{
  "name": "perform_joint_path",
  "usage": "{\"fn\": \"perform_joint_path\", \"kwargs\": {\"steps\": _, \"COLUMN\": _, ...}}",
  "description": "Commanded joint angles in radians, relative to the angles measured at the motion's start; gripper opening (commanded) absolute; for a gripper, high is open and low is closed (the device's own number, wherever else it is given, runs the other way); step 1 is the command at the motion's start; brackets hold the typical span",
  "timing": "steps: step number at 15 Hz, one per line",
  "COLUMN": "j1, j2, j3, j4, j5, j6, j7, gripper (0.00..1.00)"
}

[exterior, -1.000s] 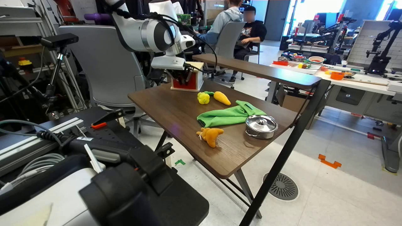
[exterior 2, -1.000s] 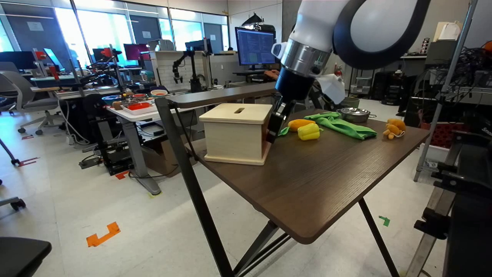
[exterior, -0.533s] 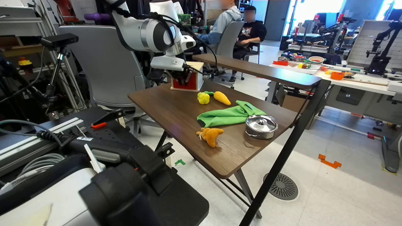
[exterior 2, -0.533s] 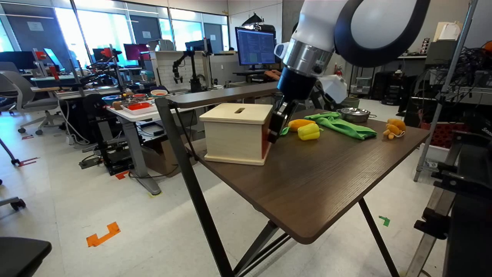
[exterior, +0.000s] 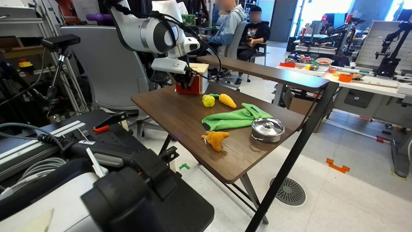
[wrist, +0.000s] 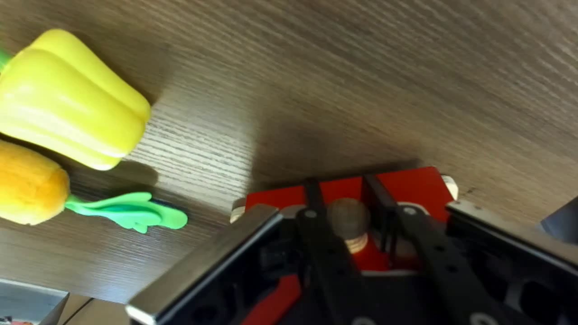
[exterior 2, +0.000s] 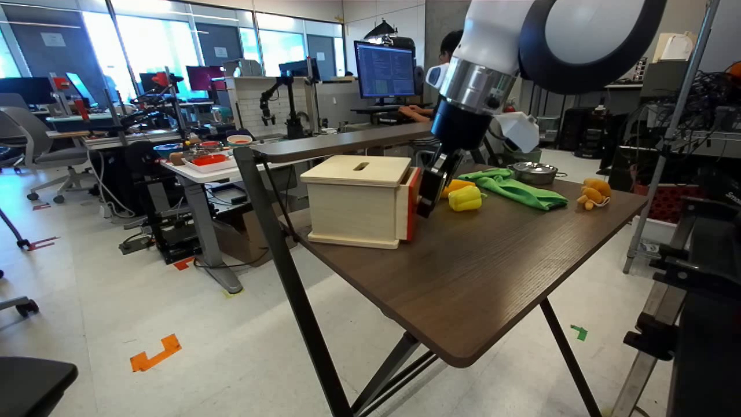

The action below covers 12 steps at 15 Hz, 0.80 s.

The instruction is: Open the drawer

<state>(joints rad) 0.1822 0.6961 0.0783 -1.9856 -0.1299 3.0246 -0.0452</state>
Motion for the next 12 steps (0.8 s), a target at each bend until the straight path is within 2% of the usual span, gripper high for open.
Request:
{"fn": "perform_joint_path", "kwargs": {"steps": 1, "j1": -0.033, "j2": -0.054, "j3": 0.034, "j4": -0.08, "j5": 0.031, "j6": -0.02, "j7": -0.002, "gripper": 0.07}}
{"fn": "perform_joint_path", "kwargs": {"steps": 12, "j1": -0.108, "j2": -0.109, "j3": 0.097, "j4": -0.169, "j5": 0.078, "j6": -0.058, "j7": -0.01, "gripper": 0.07}}
